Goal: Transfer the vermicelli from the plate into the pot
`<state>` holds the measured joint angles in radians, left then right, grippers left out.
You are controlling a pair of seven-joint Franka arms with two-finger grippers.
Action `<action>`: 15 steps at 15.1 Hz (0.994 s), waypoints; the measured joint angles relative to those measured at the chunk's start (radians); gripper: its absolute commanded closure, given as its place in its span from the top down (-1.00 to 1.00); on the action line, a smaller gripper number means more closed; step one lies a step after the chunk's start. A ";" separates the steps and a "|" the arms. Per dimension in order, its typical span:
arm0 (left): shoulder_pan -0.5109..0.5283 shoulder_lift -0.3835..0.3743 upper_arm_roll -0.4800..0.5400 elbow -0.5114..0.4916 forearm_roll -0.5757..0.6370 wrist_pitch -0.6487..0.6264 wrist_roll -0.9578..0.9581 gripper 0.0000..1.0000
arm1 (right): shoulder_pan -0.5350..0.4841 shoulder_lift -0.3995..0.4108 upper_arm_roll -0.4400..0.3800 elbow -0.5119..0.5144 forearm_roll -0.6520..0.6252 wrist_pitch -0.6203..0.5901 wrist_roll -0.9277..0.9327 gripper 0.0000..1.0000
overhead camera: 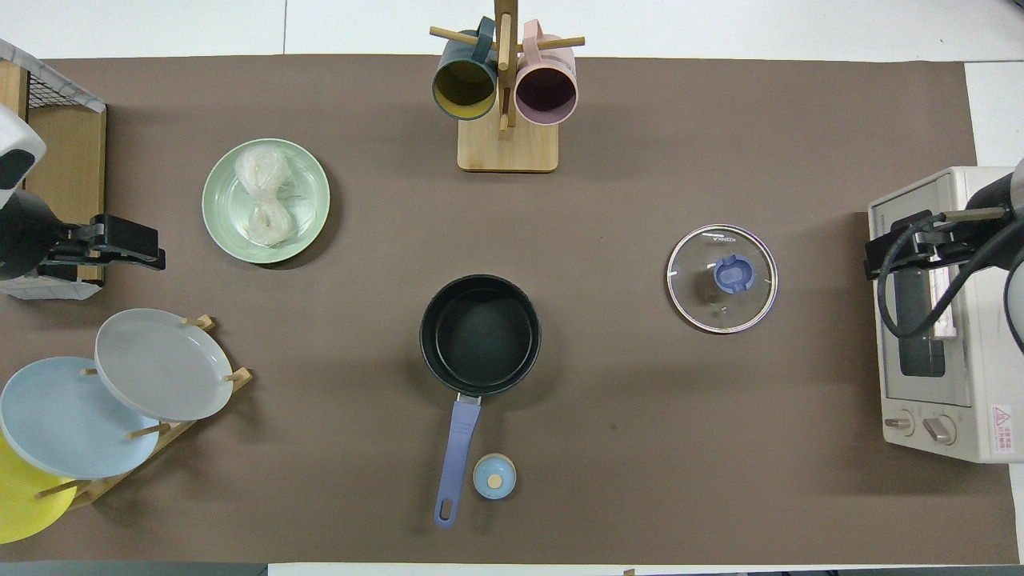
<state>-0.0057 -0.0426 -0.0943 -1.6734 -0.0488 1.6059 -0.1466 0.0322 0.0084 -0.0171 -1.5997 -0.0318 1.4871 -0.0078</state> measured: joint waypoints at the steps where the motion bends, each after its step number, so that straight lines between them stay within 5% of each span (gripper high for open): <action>1: 0.000 0.001 0.000 -0.001 0.000 0.019 -0.016 1.00 | 0.000 0.000 0.000 0.000 0.000 0.000 0.000 1.00; 6: 0.000 0.063 0.000 -0.015 0.000 0.124 -0.039 1.00 | 0.005 0.001 0.015 -0.029 0.006 0.068 0.000 1.00; 12: -0.003 0.402 0.000 0.001 0.021 0.473 -0.039 1.00 | 0.033 0.038 0.023 -0.202 0.055 0.347 0.000 1.00; 15: -0.011 0.504 -0.002 0.012 0.034 0.575 -0.038 1.00 | 0.072 0.076 0.024 -0.300 0.055 0.488 0.000 1.00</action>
<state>-0.0162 0.4616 -0.0962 -1.6618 -0.0143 2.1809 -0.1846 0.1046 0.0844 0.0067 -1.8996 0.0228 1.9746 -0.0078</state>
